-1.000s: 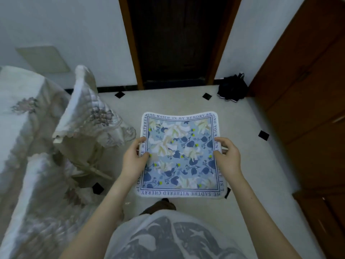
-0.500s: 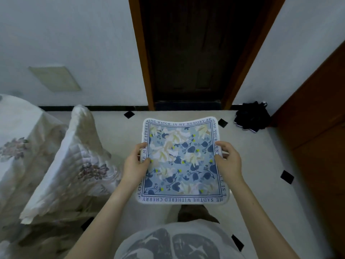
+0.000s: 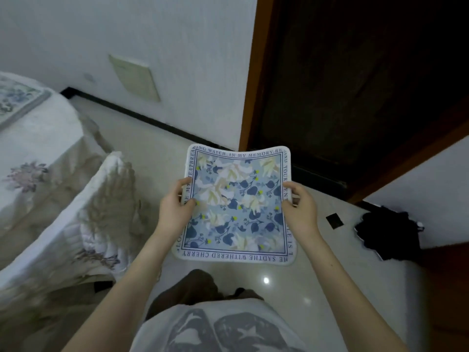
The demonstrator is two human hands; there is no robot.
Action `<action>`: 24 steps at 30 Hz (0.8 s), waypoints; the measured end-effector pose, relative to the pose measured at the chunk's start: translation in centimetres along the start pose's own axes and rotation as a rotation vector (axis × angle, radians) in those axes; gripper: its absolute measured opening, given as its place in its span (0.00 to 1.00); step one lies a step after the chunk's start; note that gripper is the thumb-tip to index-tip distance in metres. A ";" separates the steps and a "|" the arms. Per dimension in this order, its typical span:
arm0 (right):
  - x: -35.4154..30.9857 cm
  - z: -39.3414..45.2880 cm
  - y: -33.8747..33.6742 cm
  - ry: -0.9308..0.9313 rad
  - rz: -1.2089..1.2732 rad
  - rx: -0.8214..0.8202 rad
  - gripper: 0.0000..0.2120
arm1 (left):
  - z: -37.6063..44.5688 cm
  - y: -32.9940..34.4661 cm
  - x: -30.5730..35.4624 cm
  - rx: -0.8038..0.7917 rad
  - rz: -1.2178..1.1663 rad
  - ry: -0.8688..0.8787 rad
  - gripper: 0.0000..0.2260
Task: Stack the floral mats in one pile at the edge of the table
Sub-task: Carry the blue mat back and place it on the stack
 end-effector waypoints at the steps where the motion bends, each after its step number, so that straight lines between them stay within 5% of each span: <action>1: -0.6 1.5 1.0 -0.012 0.006 -0.024 0.20 | 1.1 -0.3 -0.1 0.023 0.001 -0.011 0.21; 24: -21.5 29.9 29.8 -0.144 0.008 -0.307 0.17 | 33.5 -16.8 -3.8 0.328 -0.090 -0.165 0.22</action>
Point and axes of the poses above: each hand's wrist, its own z-axis towards the middle knuckle, its own y-axis out of the palm, x = y × z, the point moved 8 cm from there along z, towards the middle knuckle, and after that the axes turned 3 degrees about y, right-handed, at the moved point
